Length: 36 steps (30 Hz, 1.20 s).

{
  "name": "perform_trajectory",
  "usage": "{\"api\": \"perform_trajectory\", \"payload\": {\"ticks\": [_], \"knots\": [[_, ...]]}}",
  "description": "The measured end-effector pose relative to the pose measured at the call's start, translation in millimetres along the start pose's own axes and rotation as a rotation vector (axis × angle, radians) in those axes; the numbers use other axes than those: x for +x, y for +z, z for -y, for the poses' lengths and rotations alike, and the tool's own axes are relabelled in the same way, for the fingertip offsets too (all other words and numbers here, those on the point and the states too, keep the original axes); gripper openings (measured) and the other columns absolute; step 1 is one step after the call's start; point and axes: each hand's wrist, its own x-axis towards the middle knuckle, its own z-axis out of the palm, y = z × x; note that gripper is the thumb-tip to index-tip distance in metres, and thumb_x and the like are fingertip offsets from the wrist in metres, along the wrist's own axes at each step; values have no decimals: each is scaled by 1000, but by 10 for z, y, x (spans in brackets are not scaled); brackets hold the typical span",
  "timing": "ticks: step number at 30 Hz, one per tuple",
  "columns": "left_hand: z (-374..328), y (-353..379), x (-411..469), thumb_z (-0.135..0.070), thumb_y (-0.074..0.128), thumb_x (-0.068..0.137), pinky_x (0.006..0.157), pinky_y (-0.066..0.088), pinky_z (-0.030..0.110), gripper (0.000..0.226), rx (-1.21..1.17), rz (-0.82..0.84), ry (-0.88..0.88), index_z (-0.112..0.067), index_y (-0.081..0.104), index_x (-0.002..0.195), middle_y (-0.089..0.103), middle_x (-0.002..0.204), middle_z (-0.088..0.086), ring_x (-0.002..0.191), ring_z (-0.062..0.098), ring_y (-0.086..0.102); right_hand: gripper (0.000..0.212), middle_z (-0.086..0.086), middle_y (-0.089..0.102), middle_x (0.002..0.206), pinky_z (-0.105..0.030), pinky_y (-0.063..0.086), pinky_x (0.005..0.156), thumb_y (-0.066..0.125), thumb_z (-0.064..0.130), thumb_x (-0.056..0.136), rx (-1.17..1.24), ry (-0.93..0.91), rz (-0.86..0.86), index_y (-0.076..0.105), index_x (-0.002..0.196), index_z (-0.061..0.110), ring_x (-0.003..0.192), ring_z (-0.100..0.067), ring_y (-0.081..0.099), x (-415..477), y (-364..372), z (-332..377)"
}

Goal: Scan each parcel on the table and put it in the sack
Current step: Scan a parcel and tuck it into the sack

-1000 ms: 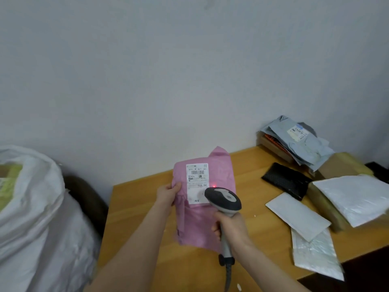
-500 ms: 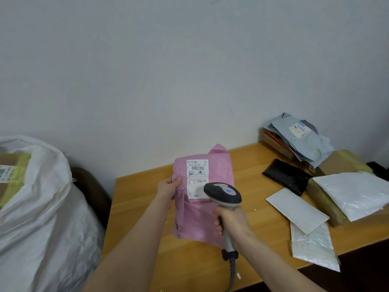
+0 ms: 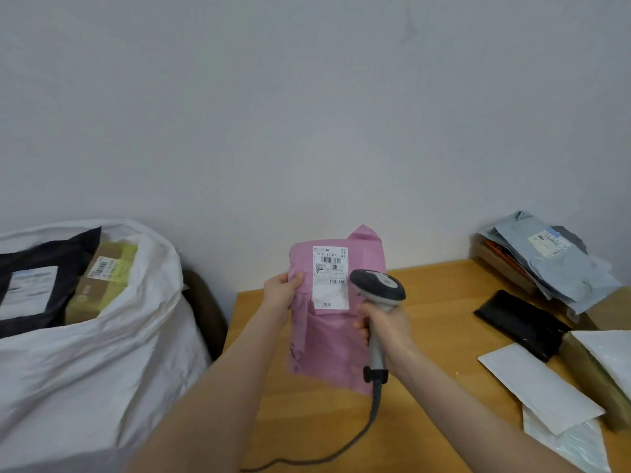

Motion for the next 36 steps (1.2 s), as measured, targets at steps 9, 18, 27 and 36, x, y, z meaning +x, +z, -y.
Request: {"api": "perform_trajectory", "payload": {"ticks": [9, 18, 27, 36], "knots": [[-1126, -1303, -152, -6, 60, 92, 59, 54, 22, 26, -78, -279, 269, 12, 61, 111, 67, 83, 10, 57, 9, 63, 11, -4, 61, 48, -27, 41, 46, 64, 6, 78, -52, -135, 261, 65, 67, 5, 38, -12, 50, -21, 1440, 777], [-1885, -3274, -152, -16, 64, 91, 71, 54, 30, 4, -108, -585, 438, -13, 65, 94, 67, 78, 0, 72, 16, 63, 5, -4, 59, 47, -24, 42, 42, 64, 6, 81, -70, -176, 507, 65, 76, 5, 38, -13, 50, -513, 3249, 1016], [-2154, -5291, 300, -22, 59, 92, 79, 51, 36, 20, 128, -869, 527, -20, 58, 72, 63, 78, 0, 78, 22, 58, 9, -8, 51, 53, -19, 36, 37, 61, 1, 83, -58, 1, 543, 58, 76, 4, 33, -13, 43, -697, 4870, 686], [-1659, -5858, 900, -22, 66, 86, 101, 37, 38, 64, 818, -699, 120, -8, 36, 140, 52, 132, 18, 125, 35, 47, 18, -5, 48, 39, -17, 35, 36, 60, 5, 86, -46, 76, 447, 53, 70, 5, 31, -13, 42, -512, 5364, 402]]}}
